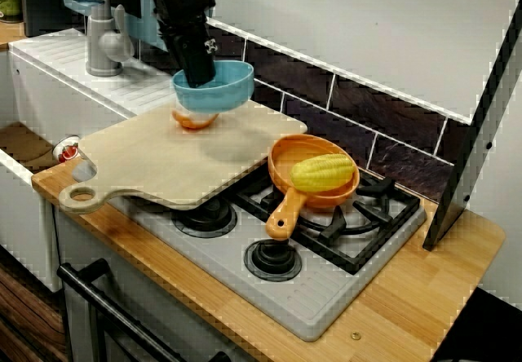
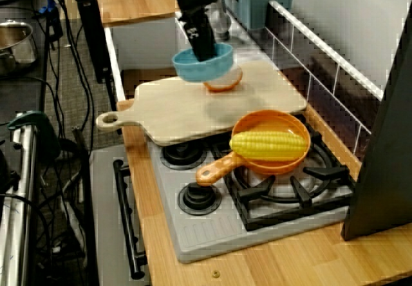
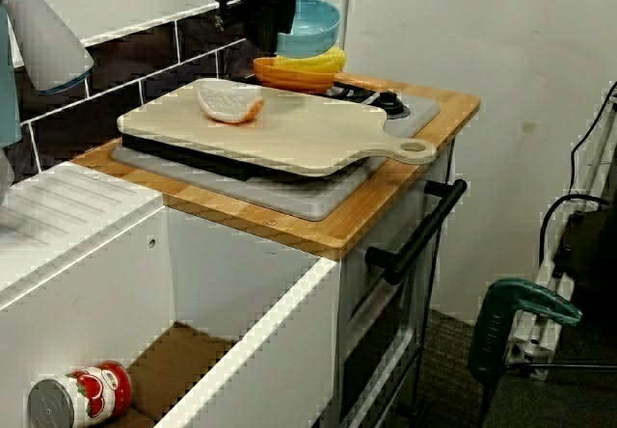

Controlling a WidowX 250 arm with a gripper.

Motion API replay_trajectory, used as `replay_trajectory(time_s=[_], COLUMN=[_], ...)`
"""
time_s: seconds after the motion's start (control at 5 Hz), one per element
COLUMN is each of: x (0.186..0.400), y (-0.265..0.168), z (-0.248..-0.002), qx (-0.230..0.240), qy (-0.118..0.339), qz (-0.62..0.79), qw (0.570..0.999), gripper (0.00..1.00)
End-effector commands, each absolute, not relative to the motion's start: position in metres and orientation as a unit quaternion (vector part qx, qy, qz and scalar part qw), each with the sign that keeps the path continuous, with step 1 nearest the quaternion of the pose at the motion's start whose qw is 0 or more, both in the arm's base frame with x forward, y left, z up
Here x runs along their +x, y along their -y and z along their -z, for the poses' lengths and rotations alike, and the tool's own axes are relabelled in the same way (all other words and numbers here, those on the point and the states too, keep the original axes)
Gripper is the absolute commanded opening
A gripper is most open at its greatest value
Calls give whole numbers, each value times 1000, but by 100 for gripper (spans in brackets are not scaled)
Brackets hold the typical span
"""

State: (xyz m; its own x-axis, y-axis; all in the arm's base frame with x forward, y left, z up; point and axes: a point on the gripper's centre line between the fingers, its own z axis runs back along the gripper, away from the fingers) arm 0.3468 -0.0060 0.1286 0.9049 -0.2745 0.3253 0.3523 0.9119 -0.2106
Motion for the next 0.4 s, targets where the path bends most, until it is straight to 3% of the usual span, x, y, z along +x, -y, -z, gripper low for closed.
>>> replay_trajectory(time_s=[0.0,0.2], x=[381,390], y=[5,3], z=[-134,-127], qx=[-99,-99], qy=[169,172], qz=[196,187], qw=[961,962], gripper=[0,0])
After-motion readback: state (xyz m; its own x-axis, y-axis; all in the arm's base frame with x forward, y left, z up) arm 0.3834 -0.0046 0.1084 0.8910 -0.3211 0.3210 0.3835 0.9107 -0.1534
